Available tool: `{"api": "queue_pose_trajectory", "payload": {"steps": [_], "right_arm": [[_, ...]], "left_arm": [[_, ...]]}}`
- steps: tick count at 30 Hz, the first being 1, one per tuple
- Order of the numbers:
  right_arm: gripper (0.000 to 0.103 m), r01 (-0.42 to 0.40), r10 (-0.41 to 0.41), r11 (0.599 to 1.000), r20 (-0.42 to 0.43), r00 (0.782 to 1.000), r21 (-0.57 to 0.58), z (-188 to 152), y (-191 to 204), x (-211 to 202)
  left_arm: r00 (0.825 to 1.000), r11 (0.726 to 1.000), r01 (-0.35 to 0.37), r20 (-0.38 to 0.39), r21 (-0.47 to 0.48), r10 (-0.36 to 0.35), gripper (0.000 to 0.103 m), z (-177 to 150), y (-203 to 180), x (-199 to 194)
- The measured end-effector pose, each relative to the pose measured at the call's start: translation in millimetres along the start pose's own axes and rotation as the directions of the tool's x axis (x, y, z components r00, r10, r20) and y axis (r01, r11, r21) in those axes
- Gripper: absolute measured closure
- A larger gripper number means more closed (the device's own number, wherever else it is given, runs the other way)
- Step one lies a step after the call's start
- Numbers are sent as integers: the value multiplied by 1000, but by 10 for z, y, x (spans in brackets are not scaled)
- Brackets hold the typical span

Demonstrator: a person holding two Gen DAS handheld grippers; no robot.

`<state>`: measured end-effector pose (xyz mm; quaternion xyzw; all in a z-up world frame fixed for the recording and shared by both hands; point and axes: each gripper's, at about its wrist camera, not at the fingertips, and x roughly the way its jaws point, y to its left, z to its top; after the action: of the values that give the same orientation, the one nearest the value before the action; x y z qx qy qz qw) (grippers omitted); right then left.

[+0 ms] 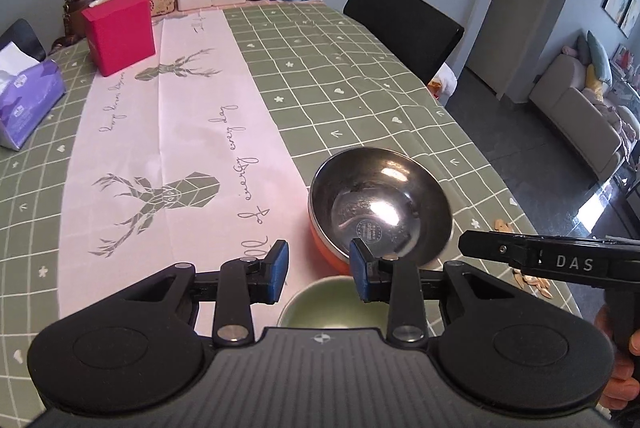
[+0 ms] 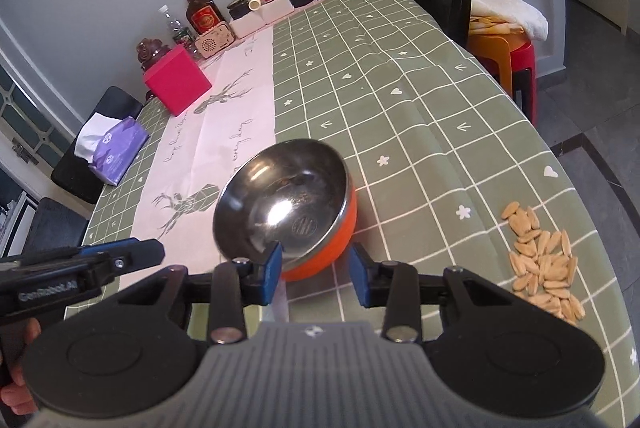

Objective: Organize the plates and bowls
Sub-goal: 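Move the right gripper to the orange steel bowl and grasp its rim, then lift the orange bowl with the right gripper and carry it over the blue bowl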

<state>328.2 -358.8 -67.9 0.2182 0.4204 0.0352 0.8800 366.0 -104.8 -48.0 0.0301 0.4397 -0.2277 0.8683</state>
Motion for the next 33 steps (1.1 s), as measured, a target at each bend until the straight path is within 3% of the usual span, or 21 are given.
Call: {"api": "queue_pose_trajectory", "payload": {"steps": [6,14,17,24,33], "right_arm": [[68,-8,8,1000,-11,1000,9,92,-49,232],[75,-23,24,999,-31,999,39,106,-122,400],[79,-20,22,999,-32,999,44,113,-148,422],[84,-21,24,998,-34,999,60,112,-184,425],[87,-14,16,998,-32,999,68,136,-174,391]], "left_arm": [[999,997,42,-7,-62,-42,67,57,96,302],[999,996,36,-16,-80,-37,67,92,89,571],[999,996,40,-32,-78,-43,72,93,77,646],[999,997,5,-41,-76,-8,87,88,44,704],[999,998,-11,-41,-66,8,88,105,3,662]]}}
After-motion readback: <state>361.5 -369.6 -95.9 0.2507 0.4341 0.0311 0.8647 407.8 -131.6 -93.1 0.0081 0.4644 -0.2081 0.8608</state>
